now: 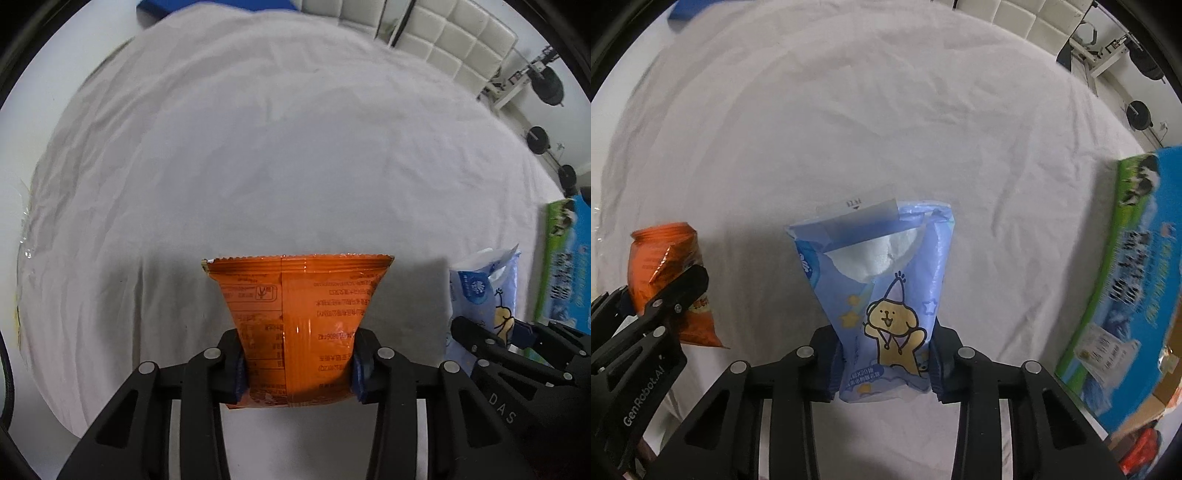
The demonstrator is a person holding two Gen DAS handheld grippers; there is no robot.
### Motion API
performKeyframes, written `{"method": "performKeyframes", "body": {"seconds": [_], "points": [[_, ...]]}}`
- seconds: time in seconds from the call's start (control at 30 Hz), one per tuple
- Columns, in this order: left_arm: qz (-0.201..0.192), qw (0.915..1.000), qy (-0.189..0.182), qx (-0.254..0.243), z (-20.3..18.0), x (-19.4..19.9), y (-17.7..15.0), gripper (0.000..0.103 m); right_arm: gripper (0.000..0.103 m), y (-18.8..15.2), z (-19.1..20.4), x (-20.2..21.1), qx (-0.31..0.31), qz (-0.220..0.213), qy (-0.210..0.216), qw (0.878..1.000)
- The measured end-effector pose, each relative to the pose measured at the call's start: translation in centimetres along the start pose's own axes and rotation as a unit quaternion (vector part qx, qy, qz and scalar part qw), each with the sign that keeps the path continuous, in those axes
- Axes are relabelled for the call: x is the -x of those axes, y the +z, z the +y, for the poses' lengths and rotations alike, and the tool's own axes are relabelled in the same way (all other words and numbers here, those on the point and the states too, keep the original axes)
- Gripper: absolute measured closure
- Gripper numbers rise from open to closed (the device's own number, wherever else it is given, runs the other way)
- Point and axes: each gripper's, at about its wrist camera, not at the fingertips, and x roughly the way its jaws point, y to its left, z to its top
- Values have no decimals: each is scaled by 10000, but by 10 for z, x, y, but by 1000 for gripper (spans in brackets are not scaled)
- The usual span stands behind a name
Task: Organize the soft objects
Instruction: 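Carry both packs into the box and open both tools to release them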
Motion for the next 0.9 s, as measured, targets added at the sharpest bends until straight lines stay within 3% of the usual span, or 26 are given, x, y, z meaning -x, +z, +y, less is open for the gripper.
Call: {"method": "performKeyframes", "body": {"seconds": [0.23, 0.43, 0.9], "points": [[-342, 9989, -222, -214, -18, 61, -16, 65, 64, -44, -36, 75, -76, -494, 209, 9985], [-573, 9957, -488, -531, -39, 93, -12, 65, 64, -76, -71, 113, -326, -822, 416, 9952], [-810, 9733, -1289, -1720, -174, 169, -25, 65, 65, -151, -191, 182, -1299, -1441, 687, 9786]]}}
